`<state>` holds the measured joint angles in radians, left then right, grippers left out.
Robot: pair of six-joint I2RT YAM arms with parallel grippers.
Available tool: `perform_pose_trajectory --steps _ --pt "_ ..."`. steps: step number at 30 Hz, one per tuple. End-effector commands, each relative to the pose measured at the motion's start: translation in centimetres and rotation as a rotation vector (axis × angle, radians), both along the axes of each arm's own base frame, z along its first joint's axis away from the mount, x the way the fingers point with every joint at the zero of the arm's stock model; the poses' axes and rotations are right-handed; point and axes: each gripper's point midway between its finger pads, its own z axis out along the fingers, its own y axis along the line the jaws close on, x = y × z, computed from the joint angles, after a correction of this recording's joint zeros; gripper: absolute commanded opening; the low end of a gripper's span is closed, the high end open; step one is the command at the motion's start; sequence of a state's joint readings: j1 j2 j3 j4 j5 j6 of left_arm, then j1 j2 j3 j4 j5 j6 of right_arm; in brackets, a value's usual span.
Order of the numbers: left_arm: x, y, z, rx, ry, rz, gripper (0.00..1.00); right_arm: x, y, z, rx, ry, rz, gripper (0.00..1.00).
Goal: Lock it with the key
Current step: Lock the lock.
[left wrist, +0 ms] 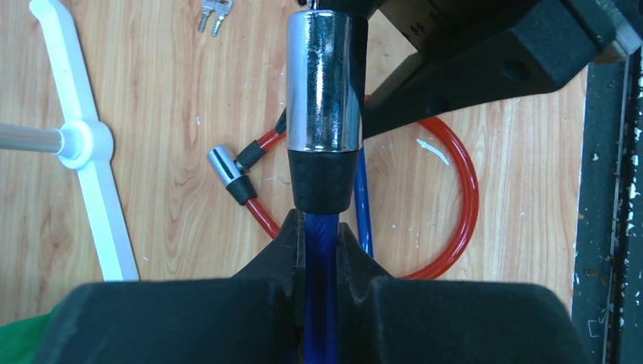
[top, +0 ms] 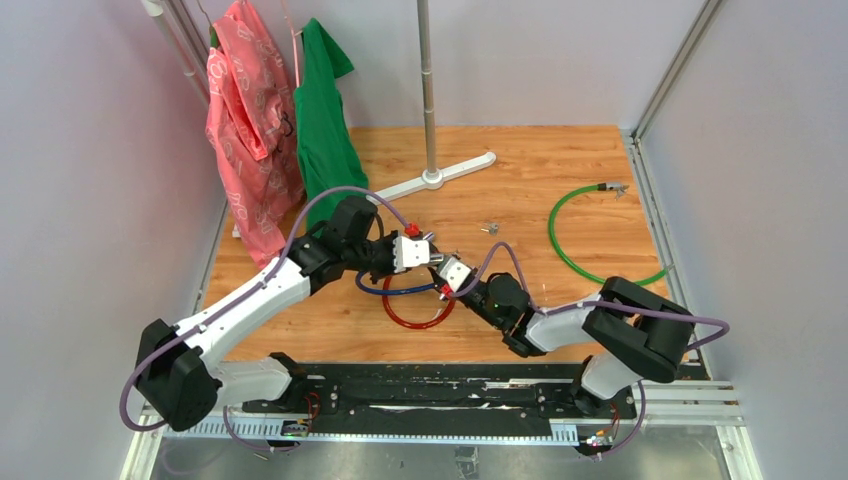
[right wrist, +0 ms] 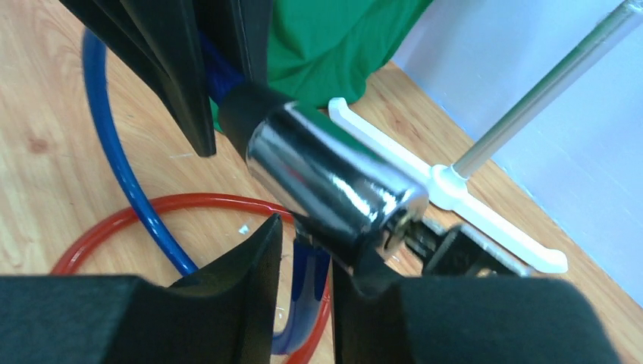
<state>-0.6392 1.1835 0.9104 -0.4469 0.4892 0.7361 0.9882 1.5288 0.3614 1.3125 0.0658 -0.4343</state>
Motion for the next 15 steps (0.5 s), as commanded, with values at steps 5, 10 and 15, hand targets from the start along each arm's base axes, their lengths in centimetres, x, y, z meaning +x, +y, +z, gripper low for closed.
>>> perform_pose_trajectory --steps 5,10,15 --pt "-0.9 0.6 -2.0 0.077 0.062 -0.018 0.00 -2.6 1.1 0.6 0.028 0.030 0.113 0.36" --pt "-1.3 0.7 -2.4 0.084 0.072 -0.032 0.00 -2.5 0.0 -0.1 0.016 0.060 0.110 0.36" --pt "-1.2 0.4 -2.0 0.075 0.074 -0.032 0.00 -3.5 -0.1 0.5 0.009 0.073 0.167 0.54"
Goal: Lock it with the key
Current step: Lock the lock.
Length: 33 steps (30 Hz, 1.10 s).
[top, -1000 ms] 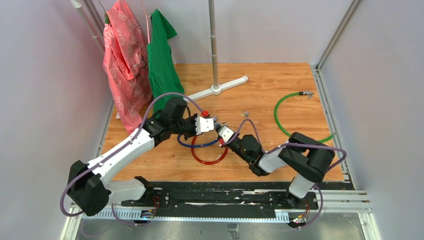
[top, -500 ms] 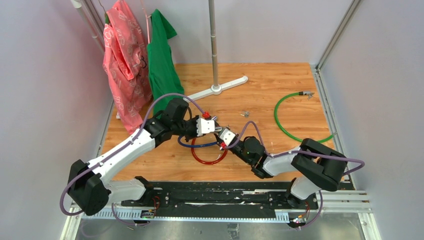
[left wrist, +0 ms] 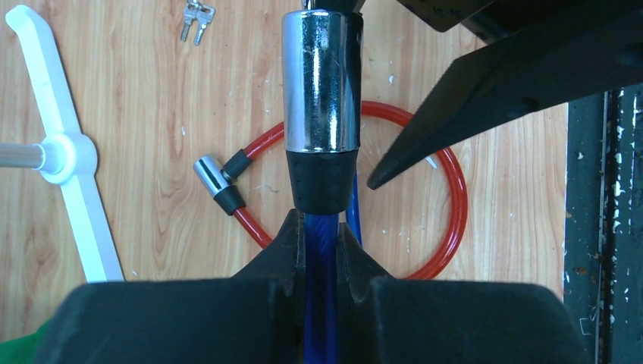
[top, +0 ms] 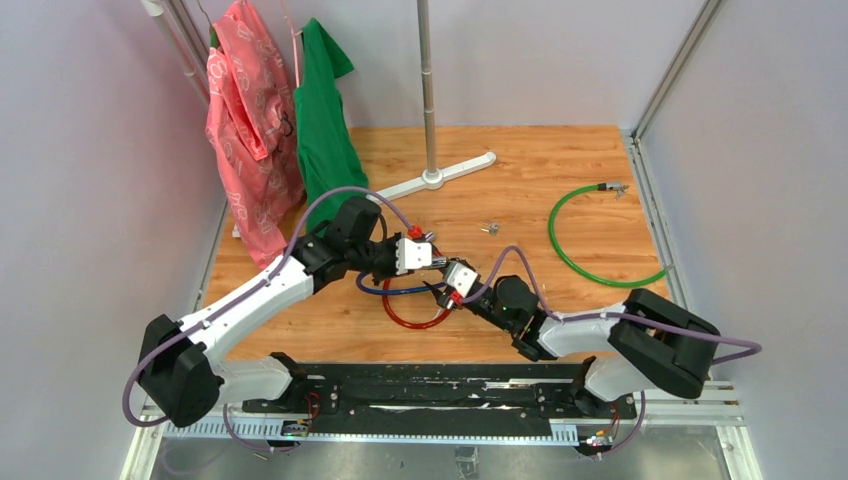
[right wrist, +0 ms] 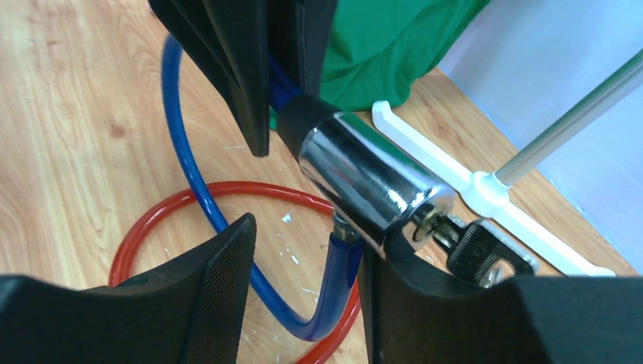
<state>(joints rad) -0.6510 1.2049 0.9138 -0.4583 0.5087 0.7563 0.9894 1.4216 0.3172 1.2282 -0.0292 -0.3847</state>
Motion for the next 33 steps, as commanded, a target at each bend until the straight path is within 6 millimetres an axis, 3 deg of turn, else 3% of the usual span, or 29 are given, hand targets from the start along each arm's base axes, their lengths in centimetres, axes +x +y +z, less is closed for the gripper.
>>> perform_pose_trajectory --steps 1,8,16,21,27,31,33 --pt "-0.6 0.8 -1.4 0.065 0.053 0.007 0.00 -1.5 0.0 0.0 -0.024 0.047 0.086 0.56" --pt "-0.3 1.3 -1.1 0.087 0.025 0.011 0.00 -2.8 -1.7 -2.1 -0.096 0.186 0.115 0.58" --pt "-0.6 1.5 -1.2 0.095 0.025 0.003 0.00 -3.3 -3.6 -2.2 -0.060 0.303 0.097 0.58" --pt "-0.5 1.5 -0.9 0.094 0.009 -0.001 0.00 -3.9 -5.2 -0.9 -0.009 0.339 0.076 0.58" --pt "-0.5 1.4 -0.9 0.088 0.009 -0.010 0.00 -5.7 -8.0 5.8 0.095 0.441 0.201 0.59" --pt "-0.5 1.3 -0.7 0.086 0.006 -0.009 0.00 -5.3 -8.5 9.0 0.082 0.416 0.231 0.71" --pt "-0.4 1.3 -0.7 0.088 0.001 -0.011 0.00 -4.7 -7.8 10.6 0.059 0.411 0.266 0.76"
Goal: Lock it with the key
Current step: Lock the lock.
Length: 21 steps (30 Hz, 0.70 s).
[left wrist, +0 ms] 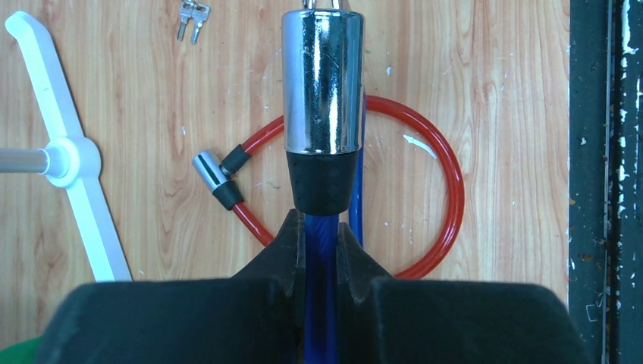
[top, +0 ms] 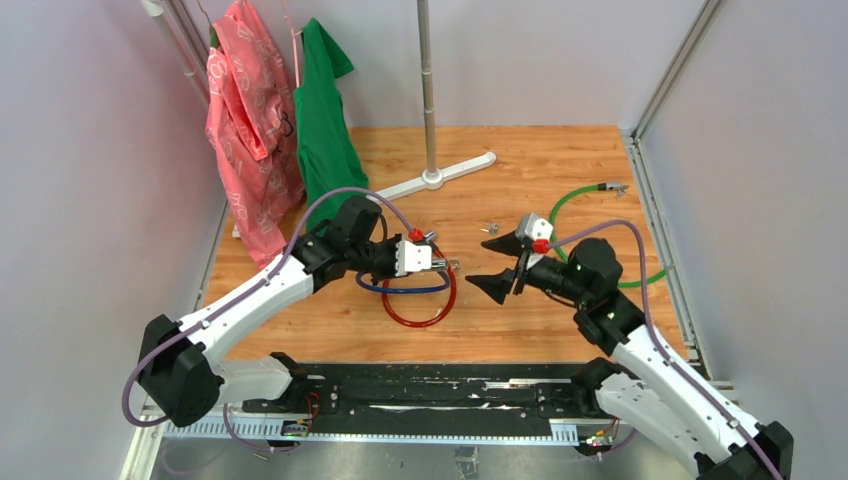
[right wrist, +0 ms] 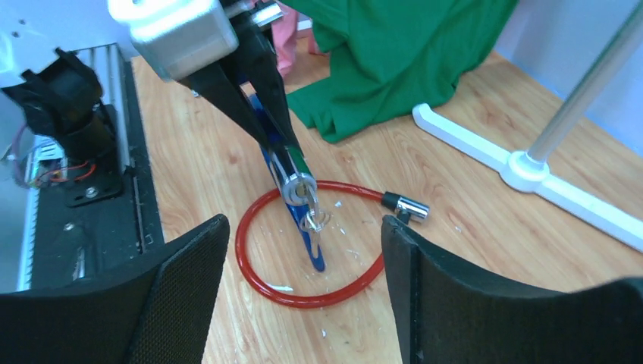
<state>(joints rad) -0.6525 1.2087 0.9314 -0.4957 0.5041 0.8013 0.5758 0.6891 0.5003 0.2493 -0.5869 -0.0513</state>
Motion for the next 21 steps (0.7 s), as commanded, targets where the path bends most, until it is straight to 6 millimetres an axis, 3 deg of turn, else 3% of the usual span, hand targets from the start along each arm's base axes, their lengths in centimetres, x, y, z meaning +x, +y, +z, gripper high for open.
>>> perform_pose_trajectory --steps 1,9,13,21 --pt "-0.3 1.1 -0.8 0.064 0.018 0.017 0.00 -0.7 1.4 2.0 -0.059 0.070 0.154 0.77" --pt "-0.5 1.2 -1.0 0.067 0.021 0.012 0.00 1.3 4.2 0.3 -0.233 0.098 0.334 0.79" --pt "-0.5 1.1 -1.0 0.064 0.024 0.011 0.00 -0.1 5.7 -1.1 -0.299 0.054 0.435 0.77" --pt "-0.5 1.2 -1.1 0.067 0.026 0.012 0.00 1.5 6.1 -3.5 -0.334 0.000 0.388 0.71"
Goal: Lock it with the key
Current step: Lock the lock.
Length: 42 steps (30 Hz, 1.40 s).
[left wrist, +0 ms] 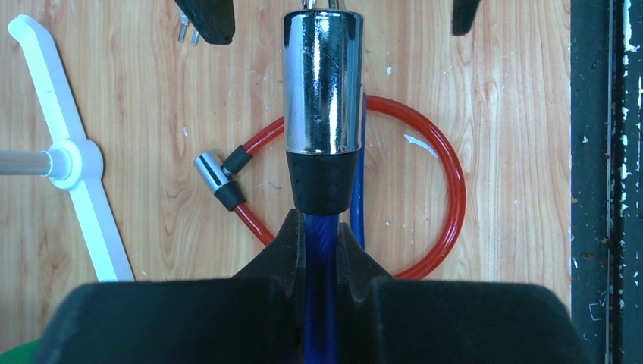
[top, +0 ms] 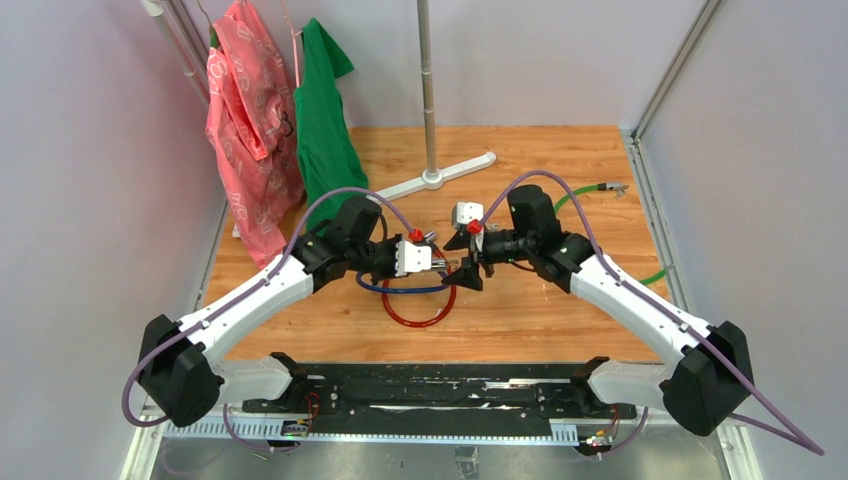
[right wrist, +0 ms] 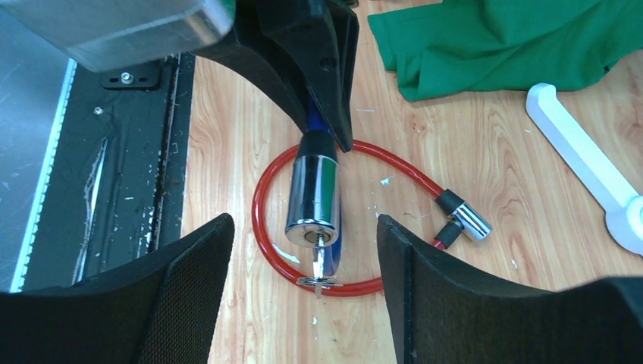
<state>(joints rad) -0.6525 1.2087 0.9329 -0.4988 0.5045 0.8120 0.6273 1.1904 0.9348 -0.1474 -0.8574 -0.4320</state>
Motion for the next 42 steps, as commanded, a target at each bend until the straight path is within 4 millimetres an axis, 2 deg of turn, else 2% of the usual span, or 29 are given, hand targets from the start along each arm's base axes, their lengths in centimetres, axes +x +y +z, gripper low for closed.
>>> perform_pose_trajectory --steps 1,5,10,14,20,25,28,36,37,38,39,42 --pt "-0.5 1.1 -1.1 0.063 0.035 0.022 0.00 0.8 0.4 -1.2 -0.028 -0.061 0.014 0.70" --pt "-0.4 1.1 -1.0 0.061 0.033 0.026 0.00 1.1 0.9 -1.8 -0.058 -0.009 0.037 0.64" --pt "-0.4 1.2 -1.2 0.067 0.036 0.029 0.00 0.2 1.4 -1.7 -0.063 -0.004 0.065 0.50" --pt "-0.4 1.2 -1.2 0.066 0.035 0.028 0.00 -0.3 1.6 -1.9 -0.062 -0.016 0.070 0.50" --pt "-0.5 1.2 -1.3 0.068 0.038 0.028 0.00 0.0 2.1 -1.4 -0.089 -0.018 0.050 0.49" --pt "-0.5 1.2 -1.3 0.069 0.036 0.026 0.00 0.1 1.6 -2.3 -0.132 -0.006 0.040 0.37" --pt "-0.5 1.2 -1.3 0.069 0.036 0.025 0.00 0.5 1.6 -2.8 -0.150 -0.002 0.031 0.26" --pt "-0.6 1.2 -1.2 0.067 0.037 0.023 0.00 0.4 1.1 -3.5 -0.190 -0.017 0.044 0.13" --pt "-0.7 1.2 -1.3 0.067 0.042 0.023 0.02 0.4 1.1 -3.5 -0.185 -0.025 0.046 0.09" --pt "-0.8 1.1 -1.3 0.063 0.046 0.019 0.10 0.3 1.1 -3.4 -0.177 -0.035 0.047 0.06" --pt "-0.9 0.9 -1.2 0.053 0.054 0.010 0.24 0.5 1.2 -3.4 -0.164 -0.053 0.046 0.04" --pt "-1.3 0.3 -0.8 0.019 0.077 0.000 0.44 0.5 1.3 -3.2 -0.126 -0.097 0.049 0.00"
